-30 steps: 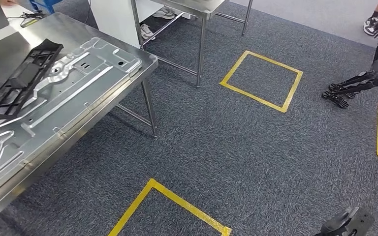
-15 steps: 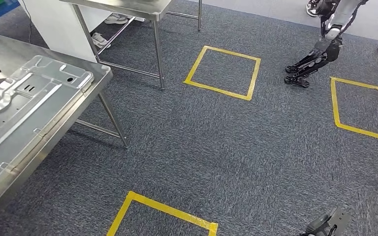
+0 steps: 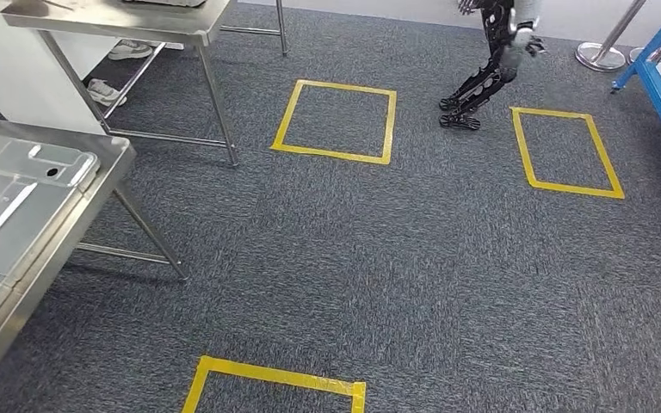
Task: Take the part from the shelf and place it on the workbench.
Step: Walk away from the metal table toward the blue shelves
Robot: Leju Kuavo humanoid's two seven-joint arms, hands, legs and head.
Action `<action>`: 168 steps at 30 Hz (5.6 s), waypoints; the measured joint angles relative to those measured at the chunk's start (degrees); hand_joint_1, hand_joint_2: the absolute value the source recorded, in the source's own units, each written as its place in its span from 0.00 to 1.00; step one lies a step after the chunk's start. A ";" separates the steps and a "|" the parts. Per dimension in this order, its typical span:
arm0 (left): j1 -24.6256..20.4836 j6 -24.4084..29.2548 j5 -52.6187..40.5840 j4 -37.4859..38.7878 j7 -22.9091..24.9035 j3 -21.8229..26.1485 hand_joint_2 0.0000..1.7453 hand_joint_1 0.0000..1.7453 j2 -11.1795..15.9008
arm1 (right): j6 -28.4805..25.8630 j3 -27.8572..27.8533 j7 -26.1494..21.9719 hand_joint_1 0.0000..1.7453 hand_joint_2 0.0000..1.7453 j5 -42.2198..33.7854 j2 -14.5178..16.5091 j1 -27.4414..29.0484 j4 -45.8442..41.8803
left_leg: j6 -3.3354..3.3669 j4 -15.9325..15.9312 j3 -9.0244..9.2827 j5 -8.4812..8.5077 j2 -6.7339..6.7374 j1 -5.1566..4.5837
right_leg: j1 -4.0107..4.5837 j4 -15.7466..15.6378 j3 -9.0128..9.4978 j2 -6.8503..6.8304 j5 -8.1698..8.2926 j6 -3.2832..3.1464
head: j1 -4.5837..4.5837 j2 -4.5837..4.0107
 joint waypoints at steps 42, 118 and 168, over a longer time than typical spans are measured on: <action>0.04 -2.09 -2.43 -0.04 1.79 -1.11 0.00 0.00 1.58 | 5.49 3.15 -0.86 0.00 0.00 -5.16 0.77 -1.13 4.80 | -1.20 11.72 -7.59 -2.58 -6.96 0.32 | 0.34 -1.02 1.39 7.29 -0.56 -2.81 | -2.32 0.00; -0.49 -3.76 -8.13 -0.33 2.22 -5.68 0.00 0.00 4.11 | 6.87 9.94 1.97 0.00 0.00 -7.81 4.60 -1.05 6.14 | 1.06 1.43 -1.45 -0.46 -2.32 0.14 | 0.05 13.64 -6.19 3.77 -5.68 -0.23 | 0.05 0.00; -0.75 -3.40 -9.23 -0.63 2.40 -6.71 0.00 0.00 3.84 | 7.01 12.79 1.90 0.00 0.00 -7.72 3.77 -0.98 6.44 | 0.81 1.72 -3.53 1.20 -7.06 -0.53 | 0.04 -0.65 2.96 7.41 -3.05 -1.13 | -1.78 0.00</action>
